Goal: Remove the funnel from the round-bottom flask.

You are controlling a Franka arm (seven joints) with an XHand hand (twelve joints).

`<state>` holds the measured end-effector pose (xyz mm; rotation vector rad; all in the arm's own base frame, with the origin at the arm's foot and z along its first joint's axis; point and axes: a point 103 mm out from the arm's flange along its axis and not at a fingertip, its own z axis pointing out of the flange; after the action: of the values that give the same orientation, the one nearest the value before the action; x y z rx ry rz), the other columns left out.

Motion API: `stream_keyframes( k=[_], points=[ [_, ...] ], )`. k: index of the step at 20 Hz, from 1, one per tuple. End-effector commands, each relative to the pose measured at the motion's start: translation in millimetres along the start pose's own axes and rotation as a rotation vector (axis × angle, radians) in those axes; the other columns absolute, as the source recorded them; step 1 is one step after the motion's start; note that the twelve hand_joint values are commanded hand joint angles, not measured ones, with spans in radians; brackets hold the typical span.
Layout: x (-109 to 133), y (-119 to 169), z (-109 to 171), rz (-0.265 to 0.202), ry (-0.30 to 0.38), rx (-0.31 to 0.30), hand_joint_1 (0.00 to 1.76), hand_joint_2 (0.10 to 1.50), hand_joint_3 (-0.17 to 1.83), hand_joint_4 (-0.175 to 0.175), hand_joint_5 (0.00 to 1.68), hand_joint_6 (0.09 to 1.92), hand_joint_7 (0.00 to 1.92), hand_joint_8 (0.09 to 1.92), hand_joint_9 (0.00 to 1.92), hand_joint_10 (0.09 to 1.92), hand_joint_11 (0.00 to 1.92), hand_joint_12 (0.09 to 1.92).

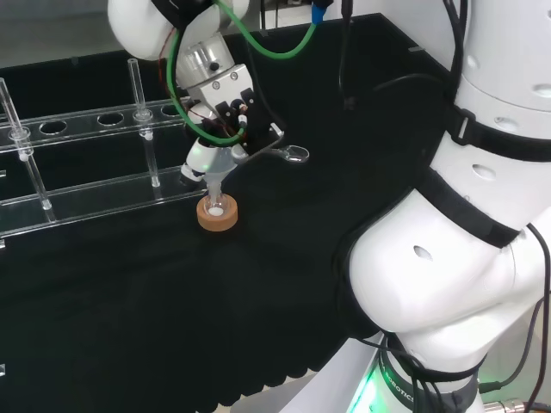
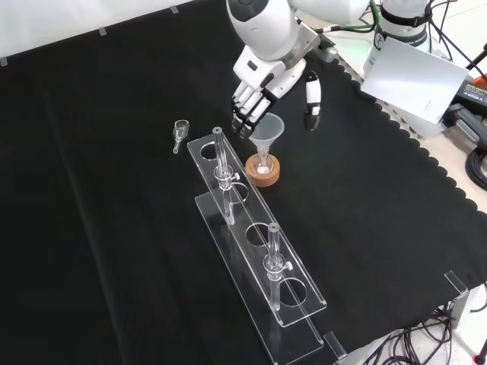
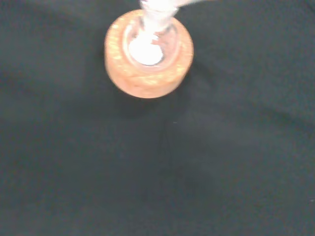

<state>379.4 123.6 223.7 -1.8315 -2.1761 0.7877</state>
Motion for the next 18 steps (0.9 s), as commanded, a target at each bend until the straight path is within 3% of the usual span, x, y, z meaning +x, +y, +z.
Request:
stream_keyframes(
  k=[1,11,18],
  points=[
    [-13.1,12.4,9.9,0.034,-0.014,-0.022,0.49,0.71,0.17,-0.042,0.02,0.09,0.00,0.41,0.07,0.91,0.27,1.52],
    [-12.4,19.6,14.5,0.018,-0.005,-0.019,0.51,0.71,0.16,-0.042,0.03,0.09,0.00,0.39,0.07,0.92,0.27,1.52],
    [-9.9,24.9,20.9,0.013,-0.004,-0.018,0.52,0.73,0.13,-0.047,0.05,0.09,0.00,0.50,0.30,0.82,0.30,1.50]
  ],
)
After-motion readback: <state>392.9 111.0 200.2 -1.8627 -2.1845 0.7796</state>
